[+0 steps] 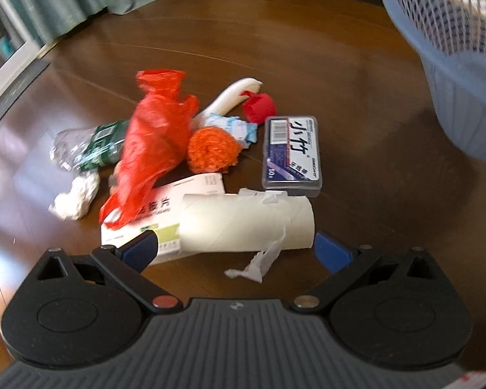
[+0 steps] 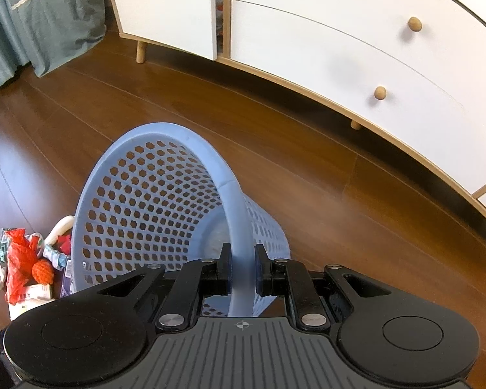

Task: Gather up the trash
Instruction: 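Grasp the white paper roll with the left gripper while the right gripper holds the wastebasket rim, then carry the paper roll over the wastebasket and open the left gripper, then grasp the crumpled tan paper on the floor with the left gripper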

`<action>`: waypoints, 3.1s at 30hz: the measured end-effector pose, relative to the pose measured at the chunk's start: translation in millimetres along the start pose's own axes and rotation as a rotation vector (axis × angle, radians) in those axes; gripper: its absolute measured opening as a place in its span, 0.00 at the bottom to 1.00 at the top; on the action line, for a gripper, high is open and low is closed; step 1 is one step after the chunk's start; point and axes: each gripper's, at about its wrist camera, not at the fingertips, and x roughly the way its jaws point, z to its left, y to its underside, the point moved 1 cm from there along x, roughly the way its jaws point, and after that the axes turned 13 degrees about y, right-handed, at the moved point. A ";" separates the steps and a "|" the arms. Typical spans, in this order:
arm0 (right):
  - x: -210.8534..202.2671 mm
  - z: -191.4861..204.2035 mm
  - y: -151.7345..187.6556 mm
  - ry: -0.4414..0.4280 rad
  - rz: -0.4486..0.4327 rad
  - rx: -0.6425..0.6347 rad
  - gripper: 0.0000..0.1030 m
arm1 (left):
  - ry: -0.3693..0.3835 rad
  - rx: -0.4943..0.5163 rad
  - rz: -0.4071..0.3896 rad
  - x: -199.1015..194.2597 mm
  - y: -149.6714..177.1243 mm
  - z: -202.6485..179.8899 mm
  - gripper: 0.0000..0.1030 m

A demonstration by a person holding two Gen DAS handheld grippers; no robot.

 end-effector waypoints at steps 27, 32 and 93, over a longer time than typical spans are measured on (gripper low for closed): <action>7.3 -4.5 -1.8 -0.014 0.016 -0.013 0.09 | 0.294 -0.784 -0.033 35.9 18.5 77.0 0.78; 8.7 -4.0 -1.6 -0.016 0.016 -0.020 0.09 | 0.334 -0.901 -0.082 42.5 14.1 88.4 0.67; 13.9 -4.6 7.7 -0.047 0.006 -0.075 0.09 | 0.178 -0.303 -0.088 -119.1 -81.5 26.0 0.66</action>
